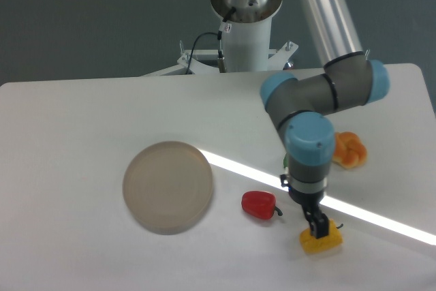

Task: Place the red pepper on the table
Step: 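Lift the gripper and move it toward the yellow pepper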

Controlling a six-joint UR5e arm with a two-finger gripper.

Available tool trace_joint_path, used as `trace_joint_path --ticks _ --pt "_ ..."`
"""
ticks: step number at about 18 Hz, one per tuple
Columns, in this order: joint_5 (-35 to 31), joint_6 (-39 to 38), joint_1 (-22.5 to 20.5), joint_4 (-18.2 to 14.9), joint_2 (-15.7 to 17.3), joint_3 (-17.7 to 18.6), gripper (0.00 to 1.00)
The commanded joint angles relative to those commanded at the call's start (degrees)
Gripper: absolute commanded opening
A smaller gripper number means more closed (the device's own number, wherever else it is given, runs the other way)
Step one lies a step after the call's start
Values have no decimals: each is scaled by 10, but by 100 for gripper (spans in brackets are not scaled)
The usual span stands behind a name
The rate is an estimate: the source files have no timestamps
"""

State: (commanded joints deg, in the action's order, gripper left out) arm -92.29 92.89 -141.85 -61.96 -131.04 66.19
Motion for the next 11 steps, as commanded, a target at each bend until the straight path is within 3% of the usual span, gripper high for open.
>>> trace_joint_path --ticks 5,11 --pt "-1 22 -10 -27 -27 -57 100" --pt "1 40 -27 -26 -60 -102 100"
